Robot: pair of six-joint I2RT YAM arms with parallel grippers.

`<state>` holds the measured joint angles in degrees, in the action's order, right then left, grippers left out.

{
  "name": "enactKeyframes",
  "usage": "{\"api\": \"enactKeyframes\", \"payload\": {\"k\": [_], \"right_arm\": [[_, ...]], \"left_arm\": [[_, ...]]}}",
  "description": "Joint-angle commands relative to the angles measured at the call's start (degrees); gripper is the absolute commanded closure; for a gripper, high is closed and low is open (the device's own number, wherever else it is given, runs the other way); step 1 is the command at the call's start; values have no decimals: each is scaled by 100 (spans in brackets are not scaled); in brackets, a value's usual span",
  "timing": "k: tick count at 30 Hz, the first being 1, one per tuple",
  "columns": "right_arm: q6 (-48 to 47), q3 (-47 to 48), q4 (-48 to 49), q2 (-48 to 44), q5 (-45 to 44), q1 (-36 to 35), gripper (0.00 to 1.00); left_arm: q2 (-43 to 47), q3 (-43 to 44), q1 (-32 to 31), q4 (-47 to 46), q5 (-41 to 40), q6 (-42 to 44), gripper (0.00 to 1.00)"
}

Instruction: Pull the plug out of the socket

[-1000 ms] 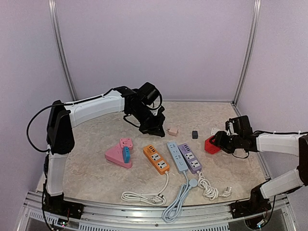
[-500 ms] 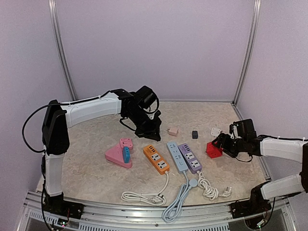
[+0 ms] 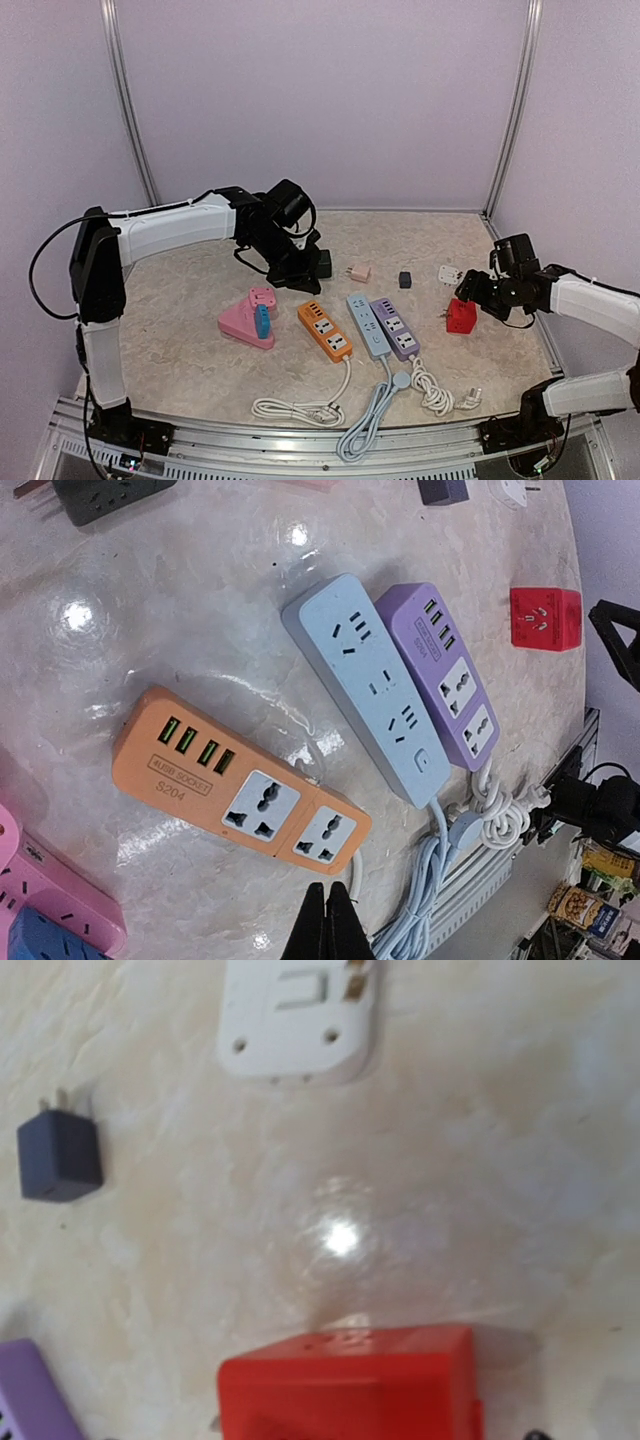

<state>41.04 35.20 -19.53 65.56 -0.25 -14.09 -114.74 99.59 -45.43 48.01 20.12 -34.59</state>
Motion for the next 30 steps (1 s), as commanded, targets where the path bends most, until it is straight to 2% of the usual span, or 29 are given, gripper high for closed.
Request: {"api": "enactKeyframes", "payload": {"k": [1, 7, 11, 14, 22, 30], "right_arm": [[-158, 357, -707, -175, -611, -213, 17], [-50, 981, -760, 199, -1006, -1269, 20], [146, 1562, -501, 1063, -1020, -2171, 23], [181, 2154, -308, 1828, -983, -2791, 25], [110, 4118, 57, 3744, -370, -3830, 27], [29, 6664, -514, 5765, 5, -4499, 27]], "left_arm": [[494, -350, 124, -124, -203, -107, 100], [1012, -967, 200, -88, -680, -303, 100], [1444, -1521, 274, -46, -1227, -602, 100], [1833, -2060, 456, -128, -1341, -854, 100], [2983, -3616, 1180, -448, -1247, -1218, 100], [3608, -4418, 1966, -818, -867, -997, 100]]}}
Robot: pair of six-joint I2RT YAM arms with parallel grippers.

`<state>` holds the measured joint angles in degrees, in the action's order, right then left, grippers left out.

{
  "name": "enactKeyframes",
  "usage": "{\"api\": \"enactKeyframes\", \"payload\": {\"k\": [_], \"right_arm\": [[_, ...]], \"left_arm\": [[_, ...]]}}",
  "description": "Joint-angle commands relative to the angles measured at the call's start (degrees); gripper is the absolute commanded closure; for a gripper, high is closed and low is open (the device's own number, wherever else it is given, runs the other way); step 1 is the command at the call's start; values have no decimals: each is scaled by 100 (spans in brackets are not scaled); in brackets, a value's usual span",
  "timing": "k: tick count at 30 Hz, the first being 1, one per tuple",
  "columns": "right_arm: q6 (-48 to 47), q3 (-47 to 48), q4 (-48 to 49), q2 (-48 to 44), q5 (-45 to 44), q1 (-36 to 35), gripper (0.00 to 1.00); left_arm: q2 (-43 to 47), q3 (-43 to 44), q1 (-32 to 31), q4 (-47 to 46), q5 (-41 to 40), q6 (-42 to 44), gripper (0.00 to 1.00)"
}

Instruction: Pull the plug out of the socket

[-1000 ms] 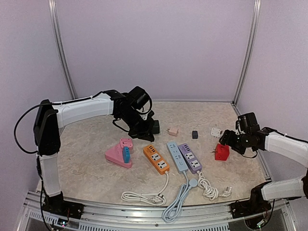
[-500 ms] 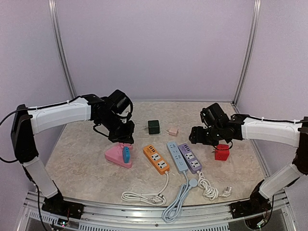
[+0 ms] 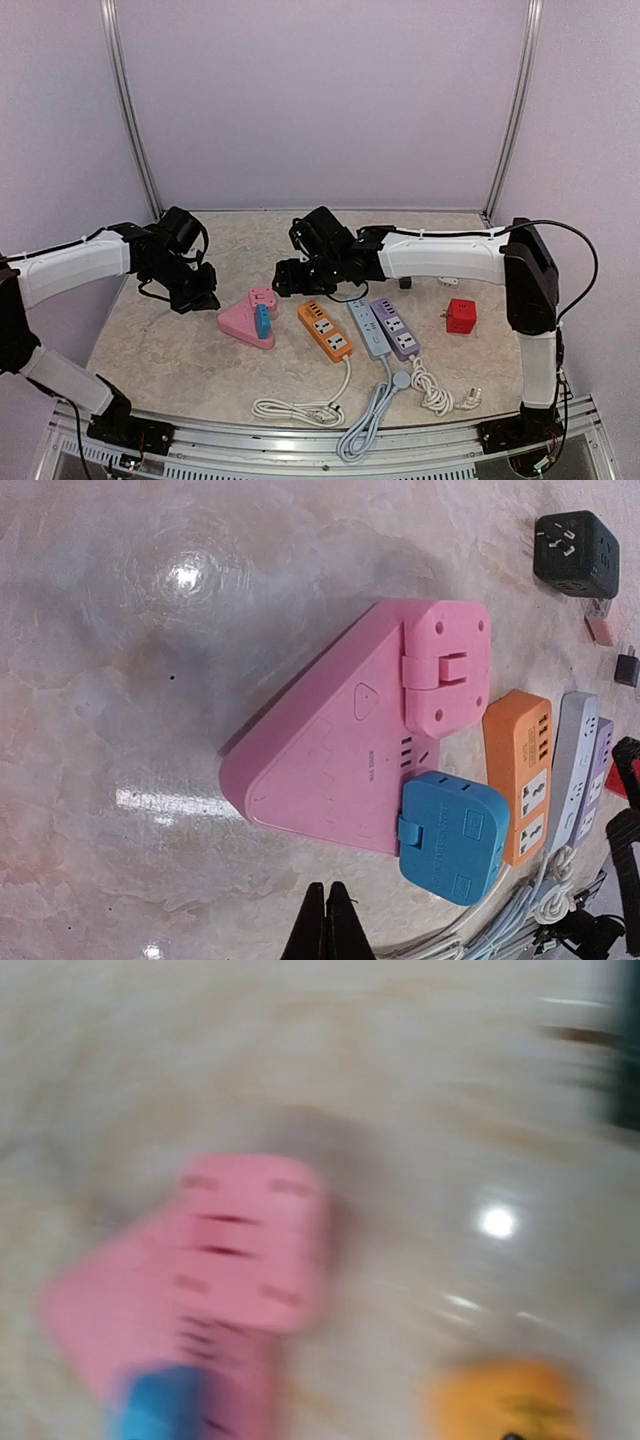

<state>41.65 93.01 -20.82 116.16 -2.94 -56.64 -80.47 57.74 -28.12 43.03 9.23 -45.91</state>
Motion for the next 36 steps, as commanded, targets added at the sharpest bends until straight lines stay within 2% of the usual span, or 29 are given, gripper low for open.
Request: {"api": "enactKeyframes", "payload": {"k": [1, 3, 6, 9, 14, 25, 36], "right_arm": [[-36, 1209, -540, 919, 280, -287, 27], [-44, 1742, -771, 1270, 285, -356, 28], [-19, 2374, -1092, 1705, 435, -406, 37], [3, 2621, -1319, 1941, 445, -475, 42], [77, 2678, -1608, 2087, 338, -497, 48], [238, 2833, -1906, 2192, 342, -638, 50], [649, 2710, -1870, 2149, 338, -744, 56]], "left_arm": [[212, -297, 351, -386, 270, 177, 100], [249, -407, 543, -579, 415, 280, 100], [201, -420, 740, -849, 670, 412, 100], [52, -330, 747, -1082, 841, 539, 100], [-272, -181, 599, -1426, 1081, 601, 100], [-1186, -88, -10, -1861, 1056, 330, 100], [-1152, -456, -5, -1839, 949, 173, 100]]}}
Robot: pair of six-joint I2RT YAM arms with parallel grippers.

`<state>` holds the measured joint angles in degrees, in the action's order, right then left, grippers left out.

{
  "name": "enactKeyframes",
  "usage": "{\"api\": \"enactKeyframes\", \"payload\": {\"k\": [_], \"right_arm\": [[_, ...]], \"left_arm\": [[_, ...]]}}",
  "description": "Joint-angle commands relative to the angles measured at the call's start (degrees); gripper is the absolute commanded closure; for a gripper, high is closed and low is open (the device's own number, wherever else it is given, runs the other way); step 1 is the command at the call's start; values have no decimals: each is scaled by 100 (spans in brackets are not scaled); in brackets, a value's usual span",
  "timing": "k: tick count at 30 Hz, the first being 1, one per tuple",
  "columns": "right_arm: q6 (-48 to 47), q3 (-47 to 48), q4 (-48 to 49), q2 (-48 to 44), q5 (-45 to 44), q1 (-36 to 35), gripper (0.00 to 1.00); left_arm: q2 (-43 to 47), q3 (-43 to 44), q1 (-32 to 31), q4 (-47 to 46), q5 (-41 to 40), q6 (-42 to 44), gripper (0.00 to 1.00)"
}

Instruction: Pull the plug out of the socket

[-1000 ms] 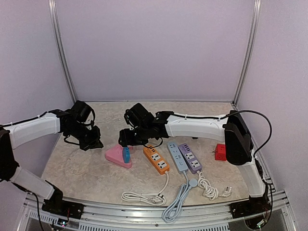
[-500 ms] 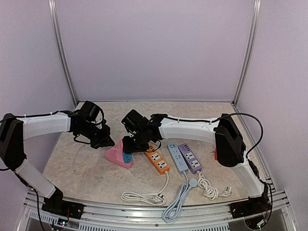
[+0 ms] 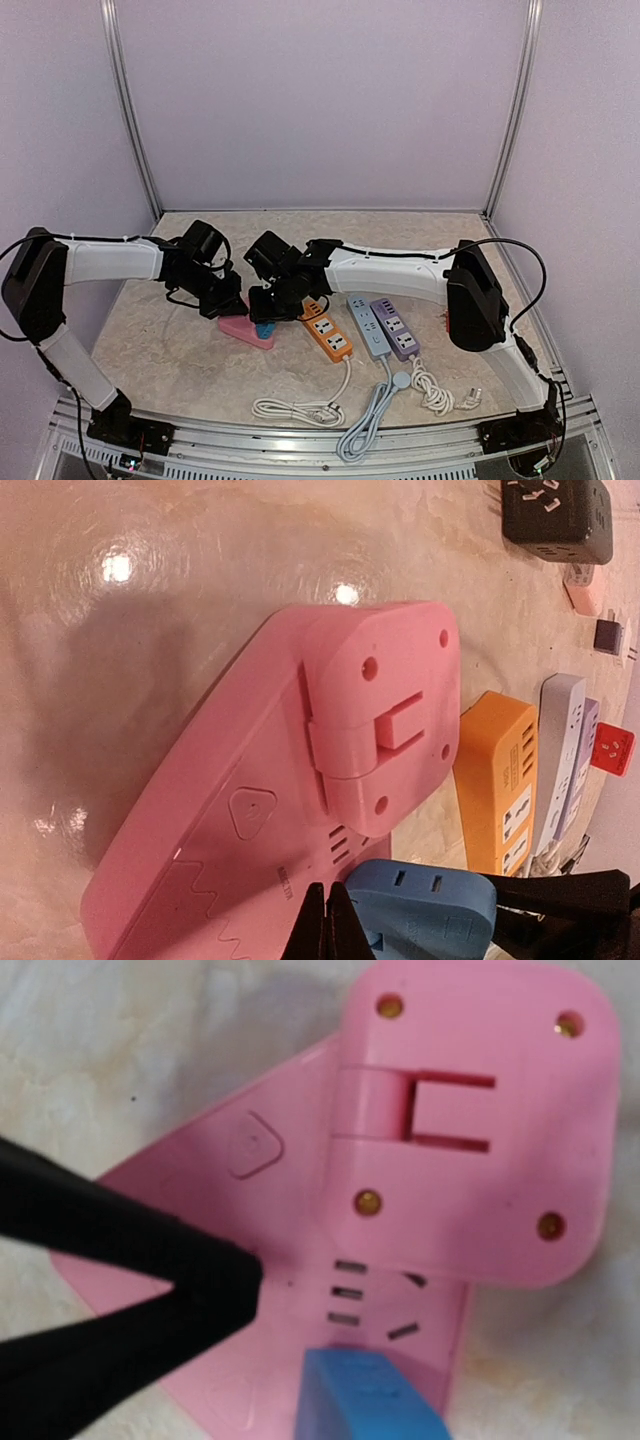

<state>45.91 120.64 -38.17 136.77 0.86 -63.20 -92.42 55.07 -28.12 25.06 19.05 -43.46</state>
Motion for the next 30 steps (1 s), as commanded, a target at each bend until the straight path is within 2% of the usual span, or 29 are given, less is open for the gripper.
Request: {"api": "enactKeyframes", "payload": {"k": [1, 4, 8, 12, 18, 21, 30], "right_arm": [[261, -118, -103, 62, -139, -99, 56], [336, -294, 3, -22, -212, -114, 59], [381, -247, -112, -23, -253, -113, 67], [457, -342, -72, -97, -269, -113, 77], [493, 5, -217, -15, -311, -114, 96], [506, 96, -272, -15, -321, -92, 100], [566, 100, -299, -226, -522, -48, 100]], "left_arm": [[47, -205, -21, -56, -27, -74, 100], [41, -256, -92, -106, -32, -102, 100], [-18, -315, -50, -194, -13, -154, 100], [-52, -374, -19, -133, -60, -178, 100], [-239, -616, 32, -204, 16, -250, 100], [-370, -691, 23, -282, 46, -289, 100], [-663, -890, 70, -333, -5, -321, 100]]}}
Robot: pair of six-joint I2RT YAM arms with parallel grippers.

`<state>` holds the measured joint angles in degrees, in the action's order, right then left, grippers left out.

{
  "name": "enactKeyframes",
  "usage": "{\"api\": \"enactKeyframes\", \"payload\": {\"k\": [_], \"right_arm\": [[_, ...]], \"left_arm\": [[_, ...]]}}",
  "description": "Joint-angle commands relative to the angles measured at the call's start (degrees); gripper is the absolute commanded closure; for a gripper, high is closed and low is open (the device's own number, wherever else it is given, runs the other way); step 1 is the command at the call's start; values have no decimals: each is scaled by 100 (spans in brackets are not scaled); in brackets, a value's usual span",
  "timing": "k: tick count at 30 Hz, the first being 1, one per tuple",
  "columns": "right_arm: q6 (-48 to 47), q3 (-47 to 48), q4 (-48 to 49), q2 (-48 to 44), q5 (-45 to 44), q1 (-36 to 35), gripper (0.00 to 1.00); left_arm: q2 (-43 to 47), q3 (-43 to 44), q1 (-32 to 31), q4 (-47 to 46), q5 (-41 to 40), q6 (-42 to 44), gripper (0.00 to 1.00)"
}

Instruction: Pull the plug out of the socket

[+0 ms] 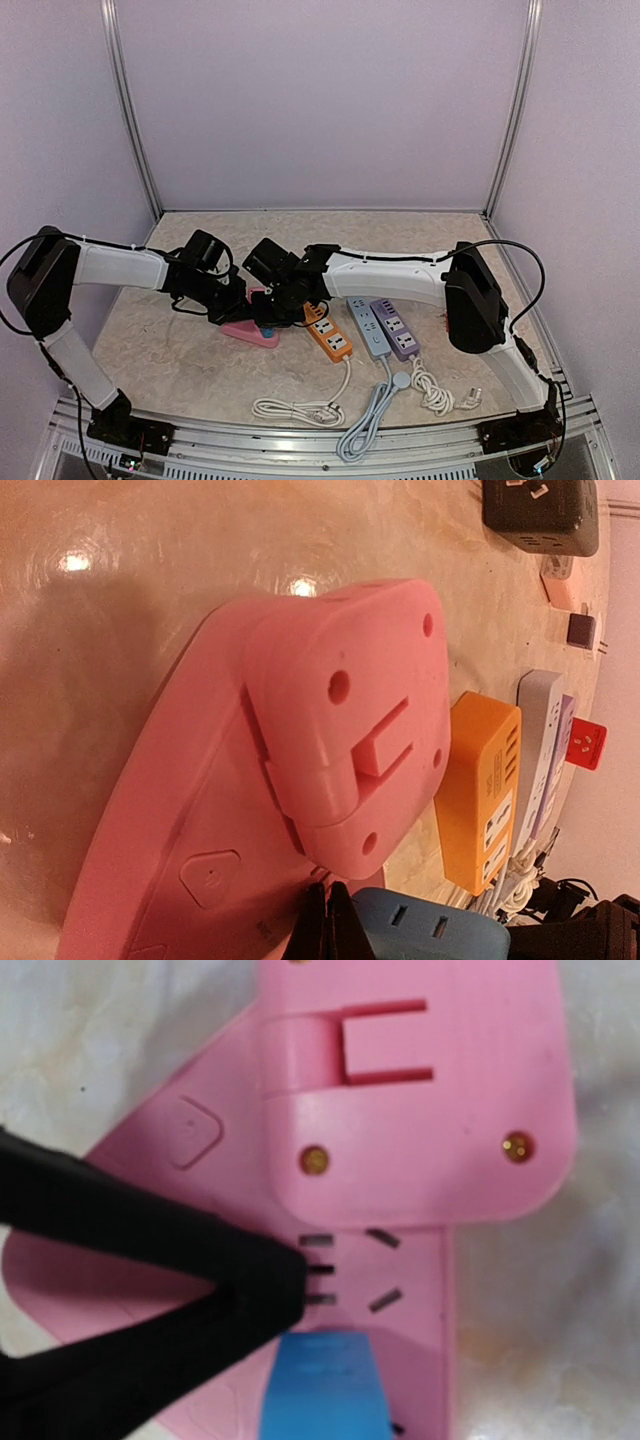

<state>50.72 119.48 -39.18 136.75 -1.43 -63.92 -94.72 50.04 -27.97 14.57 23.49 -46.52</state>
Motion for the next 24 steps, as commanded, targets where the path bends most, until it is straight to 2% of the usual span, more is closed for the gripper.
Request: {"api": "enactKeyframes", "payload": {"k": [1, 24], "right_arm": [[90, 222, -189, -248, -304, 24, 100], [-25, 262, -240, -696, -772, 125, 100]], "left_arm": [[-469, -388, 54, 722, -443, -15, 100], [-605, -550, 49, 693, -501, -41, 100]]}}
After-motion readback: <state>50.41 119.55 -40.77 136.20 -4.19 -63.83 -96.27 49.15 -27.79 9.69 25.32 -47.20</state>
